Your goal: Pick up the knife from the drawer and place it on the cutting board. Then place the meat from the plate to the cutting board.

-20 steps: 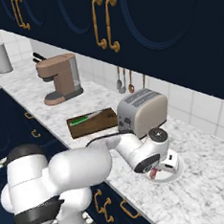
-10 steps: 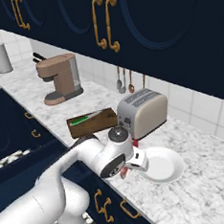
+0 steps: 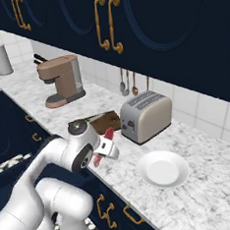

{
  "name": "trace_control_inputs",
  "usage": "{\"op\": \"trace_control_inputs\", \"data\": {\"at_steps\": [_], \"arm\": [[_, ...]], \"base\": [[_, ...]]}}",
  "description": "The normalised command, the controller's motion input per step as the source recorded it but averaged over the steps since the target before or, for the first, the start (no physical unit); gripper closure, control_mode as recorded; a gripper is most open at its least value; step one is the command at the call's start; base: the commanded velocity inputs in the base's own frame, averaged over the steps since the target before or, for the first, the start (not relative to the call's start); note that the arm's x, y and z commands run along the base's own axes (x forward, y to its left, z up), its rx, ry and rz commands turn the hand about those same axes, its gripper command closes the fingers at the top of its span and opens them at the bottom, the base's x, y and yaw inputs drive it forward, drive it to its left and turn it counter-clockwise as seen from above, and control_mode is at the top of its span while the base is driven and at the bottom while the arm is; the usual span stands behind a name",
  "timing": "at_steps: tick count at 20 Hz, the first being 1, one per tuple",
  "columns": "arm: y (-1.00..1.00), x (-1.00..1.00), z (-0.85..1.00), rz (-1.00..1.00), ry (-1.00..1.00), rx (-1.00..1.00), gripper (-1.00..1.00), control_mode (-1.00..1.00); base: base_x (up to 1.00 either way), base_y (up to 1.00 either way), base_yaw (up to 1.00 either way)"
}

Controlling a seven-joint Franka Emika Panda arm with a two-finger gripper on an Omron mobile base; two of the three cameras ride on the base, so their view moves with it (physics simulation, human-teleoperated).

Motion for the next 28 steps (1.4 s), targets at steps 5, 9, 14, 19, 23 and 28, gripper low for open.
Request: {"op": "trace_control_inputs", "data": {"at_steps": [5,9,14,19,23,28], "arm": [[0.76,1.0,0.01,0.0,0.14,0.02,1.0,-1.0],[0.57,0.94,0.0,0.0,0.14,0.02,1.0,-1.0],[0.04,0.94,0.0,0.0,0.15,0.07,1.0,-1.0],[0.0,0.78,0.0,0.0,0.11,0.04,1.0,-1.0],[0.15,0.55,-0.03,0.0,0.11,0.0,1.0,-1.0],[0.02,0.34,-0.3,-0.02,0.05,0.0,1.0,-1.0]], "base": [[0.0,0.0,0.0],[0.0,0.0,0.0],[0.0,0.0,0.0],[0.0,0.0,0.0],[0.0,0.0,0.0],[0.0,0.0,0.0]]}}
